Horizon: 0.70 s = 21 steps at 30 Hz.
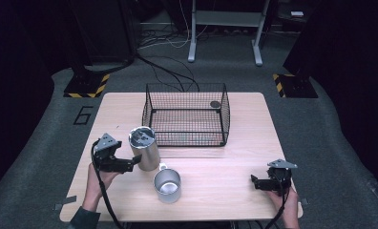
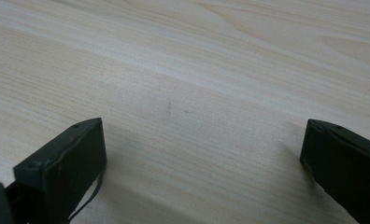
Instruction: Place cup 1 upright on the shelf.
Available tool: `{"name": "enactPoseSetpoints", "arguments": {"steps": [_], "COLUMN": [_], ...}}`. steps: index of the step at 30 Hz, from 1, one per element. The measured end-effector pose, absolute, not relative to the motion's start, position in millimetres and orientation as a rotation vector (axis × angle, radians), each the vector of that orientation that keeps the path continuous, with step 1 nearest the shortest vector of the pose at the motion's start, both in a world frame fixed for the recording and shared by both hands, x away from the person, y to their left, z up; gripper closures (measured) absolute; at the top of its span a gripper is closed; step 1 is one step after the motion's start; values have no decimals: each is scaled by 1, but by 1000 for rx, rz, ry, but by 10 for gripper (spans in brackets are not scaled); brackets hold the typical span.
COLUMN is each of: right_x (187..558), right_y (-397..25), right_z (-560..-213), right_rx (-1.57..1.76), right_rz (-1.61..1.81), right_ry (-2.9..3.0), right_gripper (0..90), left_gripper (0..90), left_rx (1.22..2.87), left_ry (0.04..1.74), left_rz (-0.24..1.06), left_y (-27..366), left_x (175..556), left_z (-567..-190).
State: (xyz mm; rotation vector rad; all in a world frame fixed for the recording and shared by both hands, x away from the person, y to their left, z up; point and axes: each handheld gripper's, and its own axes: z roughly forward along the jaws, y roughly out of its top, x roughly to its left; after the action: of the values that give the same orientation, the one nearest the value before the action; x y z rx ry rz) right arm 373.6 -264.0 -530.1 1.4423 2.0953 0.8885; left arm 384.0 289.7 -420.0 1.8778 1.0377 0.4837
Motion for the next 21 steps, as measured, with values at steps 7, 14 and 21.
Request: {"name": "enactPoseSetpoints", "arguments": {"steps": [7,14,21], "right_x": [374,374,374], "right_y": [-264,-264,-264], "right_z": [-530,-530,-530], "right_rx": [1441,1441,1440], "right_rz": [888,888,888], "right_ry": [2096,2095,2094], "right_gripper": [0,0,0], "left_gripper": [0,0,0], "left_rx": [1872,1866,1868], "left_ry": [1037,1039,1041], "left_rz": [498,510,557], "left_y": [278,269,257], "left_x": [394,403,407], "left_z": [-418,-420,-424]}}
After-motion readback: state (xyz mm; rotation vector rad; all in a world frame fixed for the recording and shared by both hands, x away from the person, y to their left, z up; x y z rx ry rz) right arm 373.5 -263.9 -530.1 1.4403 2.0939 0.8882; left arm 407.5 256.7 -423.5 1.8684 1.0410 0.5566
